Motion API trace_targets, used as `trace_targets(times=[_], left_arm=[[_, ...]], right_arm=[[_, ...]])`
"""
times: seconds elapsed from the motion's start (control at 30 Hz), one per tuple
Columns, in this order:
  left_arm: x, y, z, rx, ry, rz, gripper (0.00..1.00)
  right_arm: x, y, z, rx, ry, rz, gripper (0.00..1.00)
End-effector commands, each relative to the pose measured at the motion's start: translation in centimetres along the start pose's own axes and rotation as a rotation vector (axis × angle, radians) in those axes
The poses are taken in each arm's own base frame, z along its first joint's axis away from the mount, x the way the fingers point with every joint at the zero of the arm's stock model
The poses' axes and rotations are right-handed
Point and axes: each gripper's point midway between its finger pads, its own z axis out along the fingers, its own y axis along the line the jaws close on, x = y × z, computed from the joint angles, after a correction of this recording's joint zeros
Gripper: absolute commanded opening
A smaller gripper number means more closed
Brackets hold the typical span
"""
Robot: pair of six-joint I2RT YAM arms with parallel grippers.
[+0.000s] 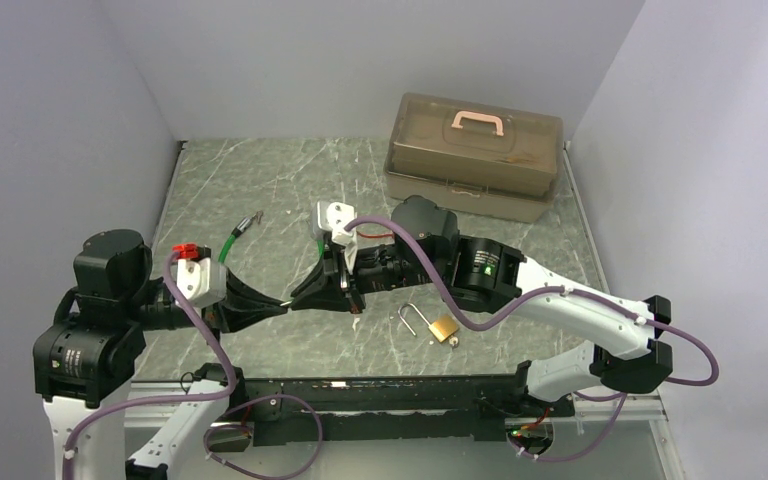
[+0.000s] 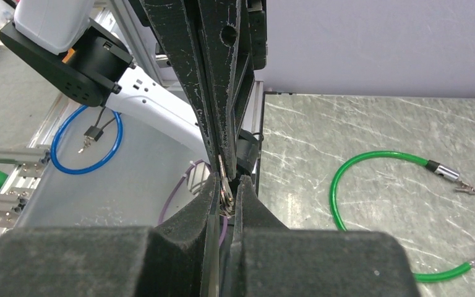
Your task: Unlock with the key
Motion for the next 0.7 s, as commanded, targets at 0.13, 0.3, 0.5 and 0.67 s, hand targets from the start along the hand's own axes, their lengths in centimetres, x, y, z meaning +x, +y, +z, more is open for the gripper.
trace_targets(times=[0.13,0.3,0.5,0.67], left_arm=[[-1.7,-1.2,-0.4,0.028,-0.024,0.016,0.0],[-2.1,-0.9,-0.6,-0.001,-0.02,0.041,0.0],[-2.4,-1.4,-0.6,0.018,-0.031,0.025,0.14],[-1.7,-2.4,-0.4,0.078,-0.042,-0.022,0.3]], right_arm=[[-1.5,-0.9,-0.6,0.045,0.015,-0.068,0.0],[-1.3,-0.3,-0.7,0.017,0.019,-0.066,0.0],[-1.1,-0.6,-0.6,0.038,0.019,-0.054,0.0],[-2.1,-1.0,-0.8,0.069,-0.031,-0.057,0.0]])
